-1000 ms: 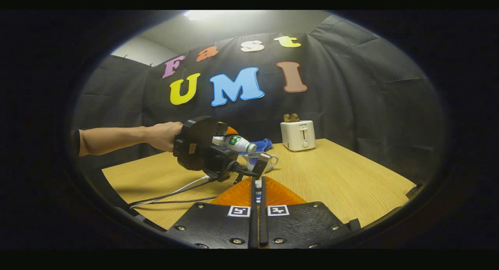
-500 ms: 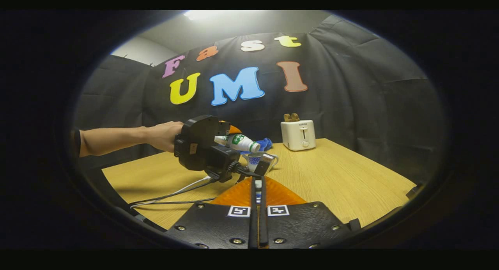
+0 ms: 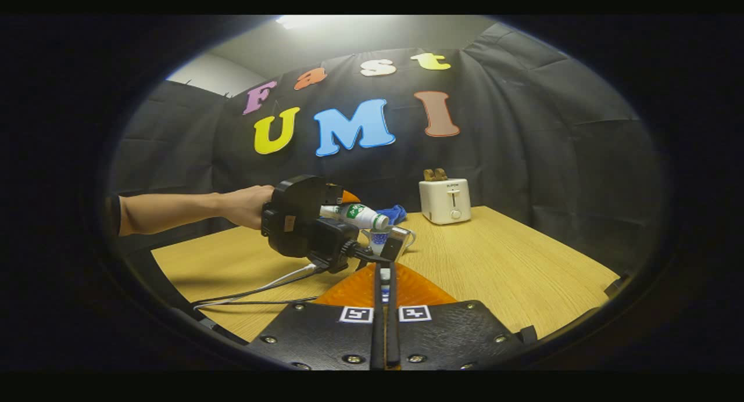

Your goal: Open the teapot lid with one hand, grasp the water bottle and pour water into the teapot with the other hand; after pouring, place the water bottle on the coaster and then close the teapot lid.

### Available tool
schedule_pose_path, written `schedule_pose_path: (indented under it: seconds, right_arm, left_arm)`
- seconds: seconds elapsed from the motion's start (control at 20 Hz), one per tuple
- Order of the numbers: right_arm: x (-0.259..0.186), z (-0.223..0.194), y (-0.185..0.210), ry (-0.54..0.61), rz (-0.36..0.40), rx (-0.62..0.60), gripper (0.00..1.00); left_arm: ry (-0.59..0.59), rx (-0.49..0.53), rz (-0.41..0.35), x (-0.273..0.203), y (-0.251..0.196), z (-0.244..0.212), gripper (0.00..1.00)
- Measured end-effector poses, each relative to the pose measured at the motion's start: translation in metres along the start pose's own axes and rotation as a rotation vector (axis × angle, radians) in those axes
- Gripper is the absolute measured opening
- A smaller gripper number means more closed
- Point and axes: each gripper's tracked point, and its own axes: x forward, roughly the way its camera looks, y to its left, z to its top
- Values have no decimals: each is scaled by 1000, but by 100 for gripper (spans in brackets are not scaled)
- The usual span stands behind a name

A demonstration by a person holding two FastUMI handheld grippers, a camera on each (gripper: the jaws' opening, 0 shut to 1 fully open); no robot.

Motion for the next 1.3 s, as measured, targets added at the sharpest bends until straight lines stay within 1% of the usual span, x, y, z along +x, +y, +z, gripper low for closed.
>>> schedule_pose_path:
  seconds: [0.15, 0.2, 0.25, 0.35, 0.45, 0.55, 0.6, 0.7, 0.75, 0.8, 0.85, 0.9, 0.95, 1.05, 1.15, 1.2, 1.25, 1.3]
  right_arm:
    - [0, 4, 1, -8, -5, -2, 2]
    - [-2, 7, 2, -13, -7, -2, 0]
    - [-2, 10, 3, -18, -10, -7, 2]
    - [-3, 13, 6, -23, -13, -18, 2]
    - [-4, 14, 9, -22, -13, -25, 2]
    - [-5, 19, 12, -28, -13, -21, 2]
    - [-6, 23, 14, -38, -14, -21, 2]
    - [-5, 32, 16, -57, -23, -34, 2]
    - [-4, 35, 15, -64, -29, -36, 2]
    - [-3, 38, 16, -69, -30, -29, 1]
    - [-2, 43, 17, -78, -31, -23, 1]
    - [-1, 48, 16, -87, -36, -27, 2]
    - [-1, 54, 16, -99, -43, -36, 2]
    - [2, 65, 12, -123, -56, -51, 2]
    - [9, 75, 10, -135, -60, -51, 2]
    - [15, 78, 10, -136, -60, -52, 2]
    - [22, 80, 11, -134, -58, -57, 1]
    - [28, 80, 11, -129, -52, -59, 1]
  left_arm:
    - [-31, -113, -19, -1, -4, 2, 73]
    - [-34, -139, -22, -2, -7, 3, 73]
    - [-39, -162, -22, -2, -8, 3, 73]
    - [-55, -222, -29, -2, -11, 3, 73]
    - [-65, -284, -19, -5, -10, 1, 73]
    - [-85, -367, -10, -8, -9, 1, 78]
    - [-93, -411, -9, -10, -9, 0, 73]
    - [-107, -495, 3, -11, -8, -3, 73]
    - [-112, -539, 9, -12, -7, -3, 80]
    - [-111, -579, 8, -13, -11, -6, 81]
    - [-113, -611, 7, -12, -11, -5, 73]
    - [-112, -645, 4, -14, -14, -9, 77]
    - [-108, -679, 6, -13, -15, -13, 73]
    - [-100, -760, 14, -17, -16, -27, 73]
    - [-98, -861, 16, -24, -17, -40, 81]
    - [-96, -910, 22, -27, -17, -47, 81]
    - [-103, -958, 28, -29, -16, -52, 73]
    - [-108, -1006, 22, -31, -16, -57, 73]
